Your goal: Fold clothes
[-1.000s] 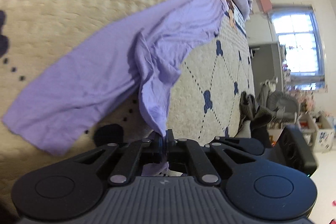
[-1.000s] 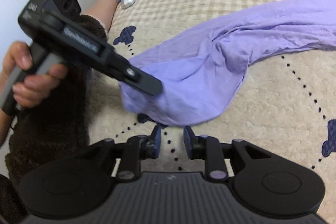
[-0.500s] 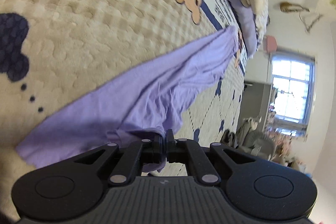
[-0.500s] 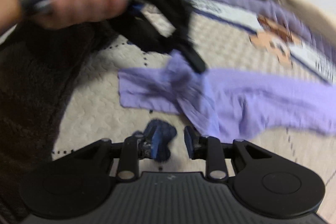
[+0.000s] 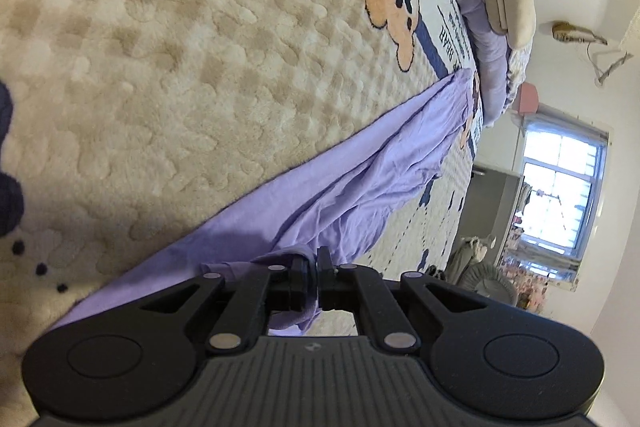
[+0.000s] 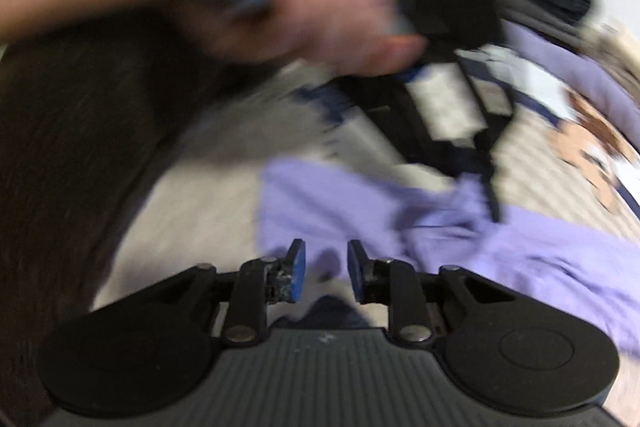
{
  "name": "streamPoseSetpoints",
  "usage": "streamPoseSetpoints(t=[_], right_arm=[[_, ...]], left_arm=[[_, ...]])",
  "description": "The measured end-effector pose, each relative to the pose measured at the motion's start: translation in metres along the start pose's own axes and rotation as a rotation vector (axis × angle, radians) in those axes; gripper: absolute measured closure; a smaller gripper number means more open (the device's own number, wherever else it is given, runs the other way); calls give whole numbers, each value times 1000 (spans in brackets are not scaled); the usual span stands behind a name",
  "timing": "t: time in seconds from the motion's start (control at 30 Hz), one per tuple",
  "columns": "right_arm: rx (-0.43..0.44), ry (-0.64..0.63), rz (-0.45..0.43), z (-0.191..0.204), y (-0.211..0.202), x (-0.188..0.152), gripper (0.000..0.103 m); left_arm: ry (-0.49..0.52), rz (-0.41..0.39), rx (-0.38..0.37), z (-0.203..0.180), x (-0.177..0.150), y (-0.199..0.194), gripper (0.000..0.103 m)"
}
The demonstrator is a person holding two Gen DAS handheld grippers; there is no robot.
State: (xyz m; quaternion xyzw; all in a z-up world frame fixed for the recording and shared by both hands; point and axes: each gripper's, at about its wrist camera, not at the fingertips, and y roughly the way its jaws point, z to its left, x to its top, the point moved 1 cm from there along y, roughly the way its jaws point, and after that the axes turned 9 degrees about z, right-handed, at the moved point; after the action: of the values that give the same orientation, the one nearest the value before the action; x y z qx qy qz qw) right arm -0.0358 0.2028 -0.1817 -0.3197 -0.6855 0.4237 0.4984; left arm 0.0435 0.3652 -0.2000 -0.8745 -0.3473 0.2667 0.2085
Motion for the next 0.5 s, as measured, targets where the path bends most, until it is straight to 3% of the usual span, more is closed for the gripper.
streamPoseSetpoints(t=[0.3,0.37,0.4,0.5], right_arm=[[-78,-167,-11,9,16,11,82],[-85,-218,2,15,17,11,89],[-73,-228,10,17,18,10,96],[-44,-238,20,21,17,10,100]], left_arm=[[30,7,-10,-3,-3,0,100],[29,6,-12,-2,-4,0,100],[28,6,-14,-2,-5,0,100],[26,7,-14,-2,-6,0,100]])
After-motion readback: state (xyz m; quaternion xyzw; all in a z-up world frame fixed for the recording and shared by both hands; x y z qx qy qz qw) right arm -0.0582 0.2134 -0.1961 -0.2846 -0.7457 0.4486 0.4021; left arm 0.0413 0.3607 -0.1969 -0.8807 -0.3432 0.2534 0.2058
